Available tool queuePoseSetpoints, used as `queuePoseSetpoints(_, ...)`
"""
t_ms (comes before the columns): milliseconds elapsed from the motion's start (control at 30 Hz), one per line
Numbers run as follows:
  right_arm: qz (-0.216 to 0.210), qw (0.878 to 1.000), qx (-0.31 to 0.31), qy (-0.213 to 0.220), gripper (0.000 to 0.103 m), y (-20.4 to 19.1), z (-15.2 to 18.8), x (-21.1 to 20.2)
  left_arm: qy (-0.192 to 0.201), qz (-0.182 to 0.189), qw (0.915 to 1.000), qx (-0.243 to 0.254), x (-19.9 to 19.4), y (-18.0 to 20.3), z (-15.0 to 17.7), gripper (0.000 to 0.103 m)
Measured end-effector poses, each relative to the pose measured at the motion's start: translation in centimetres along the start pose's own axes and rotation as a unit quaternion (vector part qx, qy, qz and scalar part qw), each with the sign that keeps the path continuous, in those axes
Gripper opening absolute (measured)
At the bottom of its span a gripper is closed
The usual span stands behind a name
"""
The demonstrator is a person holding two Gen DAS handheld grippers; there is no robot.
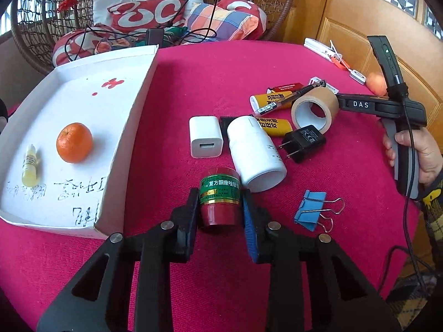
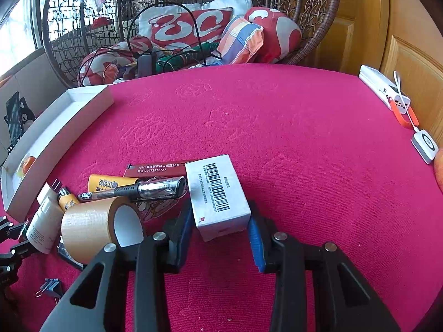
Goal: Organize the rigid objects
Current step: 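Grasp the red green-labelled jar with the left tool while the right tool grasps the white barcode box, then carry the red jar and white box into the tray and open both tools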
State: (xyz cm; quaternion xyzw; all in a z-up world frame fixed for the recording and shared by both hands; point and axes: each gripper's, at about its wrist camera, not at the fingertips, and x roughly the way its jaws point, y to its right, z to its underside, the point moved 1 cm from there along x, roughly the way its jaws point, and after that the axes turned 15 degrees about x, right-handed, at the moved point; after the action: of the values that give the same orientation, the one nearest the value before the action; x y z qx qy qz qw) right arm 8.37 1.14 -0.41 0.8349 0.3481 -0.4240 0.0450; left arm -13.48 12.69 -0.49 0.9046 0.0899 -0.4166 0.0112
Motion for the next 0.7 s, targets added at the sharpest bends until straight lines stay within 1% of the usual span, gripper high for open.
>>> queuePoseSetpoints(67, 0.001, 1.0, 0.007, 0.003, 0.036, 0.2, -0.1, -0.1, 0.007, 0.008, 0.9999, -0.004, -0.4, 0.1, 0.0, 0.028)
queuePoseSetpoints(133, -0.002, 1.0, 0.015, 0.012, 0.033, 0.5, -0.1, -0.5, 0.017, 0.01, 0.9998, -0.002, -0.9, 0.2, -0.1, 0.028)
queuePoseSetpoints(200, -0.019, 0.999, 0.026, 0.026, 0.031, 0.8, -0.1, -1.2, 0.028, 0.009, 0.9996, 0.0, -1.7, 0.3, -0.3, 0.028)
queuePoseSetpoints(333, -0.043, 0.997, 0.059, 0.04, 0.031, 1.4, 0.8, -2.9, 0.061, 0.002, 0.9981, 0.007, -3.7, 0.4, -0.9, 0.028)
queuePoseSetpoints(400, -0.047, 0.996, 0.057, 0.051, 0.031, 1.2, 1.0, -4.1, 0.074, -0.003, 0.9972, 0.011, -4.6, 0.4, -1.1, 0.028)
queuePoseSetpoints(500, -0.057, 0.995, 0.049, 0.069, 0.031, 0.2, 0.5, -6.0, 0.089, -0.001, 0.996, 0.001, -5.5, -0.1, -1.2, 0.028)
queuePoseSetpoints(567, -0.069, 0.994, 0.043, 0.079, 0.031, -0.5, 0.2, -7.2, 0.095, 0.0, 0.9954, -0.007, -6.0, -0.6, -1.1, 0.028)
queuePoseSetpoints(700, -0.098, 0.99, 0.025, 0.101, 0.031, -2.4, -0.1, -9.3, 0.103, -0.01, 0.9945, -0.015, -6.8, -1.1, -0.9, 0.028)
